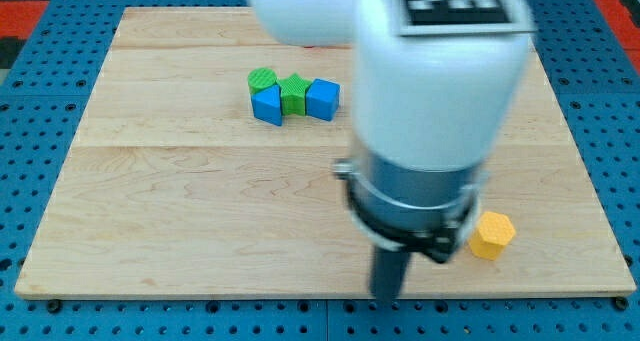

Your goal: Push yellow blocks to the top center of the board below red star

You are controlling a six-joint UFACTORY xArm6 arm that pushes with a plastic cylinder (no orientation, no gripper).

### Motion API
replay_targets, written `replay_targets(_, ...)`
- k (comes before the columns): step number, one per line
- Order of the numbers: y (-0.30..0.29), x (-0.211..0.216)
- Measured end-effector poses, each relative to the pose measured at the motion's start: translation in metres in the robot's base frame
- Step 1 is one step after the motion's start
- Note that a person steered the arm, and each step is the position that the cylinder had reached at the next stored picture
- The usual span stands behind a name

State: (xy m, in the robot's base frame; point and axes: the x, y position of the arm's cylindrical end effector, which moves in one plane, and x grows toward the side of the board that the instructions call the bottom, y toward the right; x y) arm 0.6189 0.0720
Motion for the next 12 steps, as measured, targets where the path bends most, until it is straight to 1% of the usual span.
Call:
replay_targets(1, 0.054, -0.001)
replay_targets(2, 0.127, -0.001)
replay_targets(3, 0.177, -0.006)
replay_targets(4, 0.150, -0.020)
replay_targets(7, 0.009, -0.081)
replay_targets(8, -0.007, -0.116)
replay_targets(12, -0.008, -0.255)
